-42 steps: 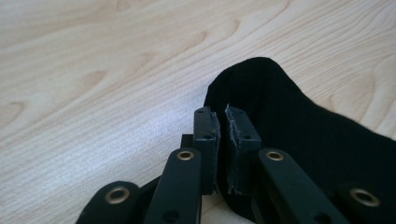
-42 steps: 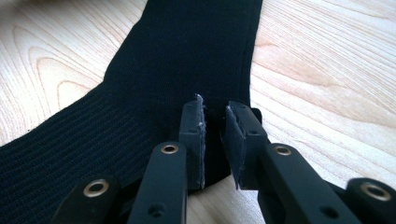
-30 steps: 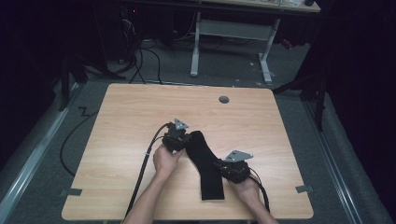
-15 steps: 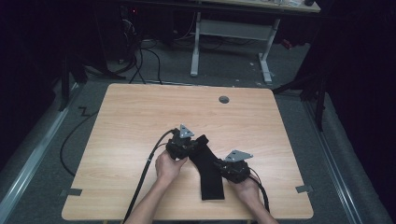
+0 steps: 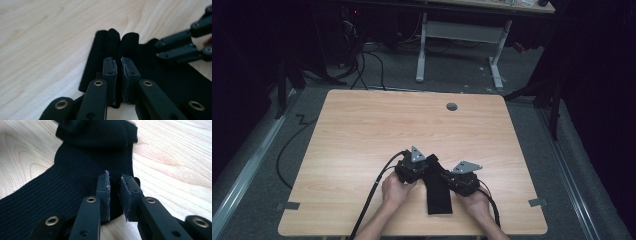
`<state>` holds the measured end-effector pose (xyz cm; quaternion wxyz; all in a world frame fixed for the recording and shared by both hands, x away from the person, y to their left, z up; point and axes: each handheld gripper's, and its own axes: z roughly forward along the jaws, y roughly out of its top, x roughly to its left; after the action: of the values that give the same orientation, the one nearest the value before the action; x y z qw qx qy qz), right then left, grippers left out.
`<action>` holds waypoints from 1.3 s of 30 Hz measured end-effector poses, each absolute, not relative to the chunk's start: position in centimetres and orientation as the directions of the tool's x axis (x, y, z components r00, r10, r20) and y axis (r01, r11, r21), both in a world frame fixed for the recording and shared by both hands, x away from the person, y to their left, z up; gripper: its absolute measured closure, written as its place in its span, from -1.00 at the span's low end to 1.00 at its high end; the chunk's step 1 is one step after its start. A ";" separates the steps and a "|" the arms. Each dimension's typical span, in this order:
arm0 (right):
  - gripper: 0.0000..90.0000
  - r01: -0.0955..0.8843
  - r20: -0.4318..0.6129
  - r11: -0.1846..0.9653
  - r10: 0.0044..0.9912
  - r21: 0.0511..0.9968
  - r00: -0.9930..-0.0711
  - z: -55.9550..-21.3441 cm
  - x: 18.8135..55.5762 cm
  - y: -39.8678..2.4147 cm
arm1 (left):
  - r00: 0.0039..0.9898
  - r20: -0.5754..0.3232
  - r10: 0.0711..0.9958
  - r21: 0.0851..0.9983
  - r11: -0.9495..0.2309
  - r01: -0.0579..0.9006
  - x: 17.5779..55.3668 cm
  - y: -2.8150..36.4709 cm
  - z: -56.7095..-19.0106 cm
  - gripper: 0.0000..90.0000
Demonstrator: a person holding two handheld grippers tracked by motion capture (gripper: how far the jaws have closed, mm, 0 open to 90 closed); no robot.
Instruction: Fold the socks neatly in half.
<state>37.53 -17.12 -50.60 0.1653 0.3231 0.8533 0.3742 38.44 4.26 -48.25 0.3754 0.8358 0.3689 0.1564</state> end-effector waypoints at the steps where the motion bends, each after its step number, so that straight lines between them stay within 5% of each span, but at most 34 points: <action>1: 0.72 0.428 -0.041 0.511 0.675 0.745 -0.736 -50.6 37.5 -17.1 | 0.684 -0.019 0.730 0.740 -0.449 0.500 38.3 4.2 -48.5 0.83; 14: 0.66 0.444 0.001 0.479 0.679 0.757 -0.734 -50.2 37.6 -17.5 | 0.696 -0.091 0.712 0.763 -0.400 0.509 37.4 4.9 -48.0 0.41; 23: 0.89 0.404 -0.003 0.454 0.667 0.794 -0.745 -47.3 38.1 -16.8 | 0.639 -0.125 0.759 0.776 -0.327 0.540 38.1 5.8 -47.1 0.45; 39: 0.85 0.459 -0.013 0.502 0.685 0.733 -0.729 -48.0 40.8 -14.1 | 0.616 -0.132 0.777 0.705 -0.363 0.609 39.5 4.5 -48.4 0.19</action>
<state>40.75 -14.11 -47.97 0.1528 0.3351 0.8532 0.3694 39.48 4.52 -48.35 0.3725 0.8180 0.4237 0.1125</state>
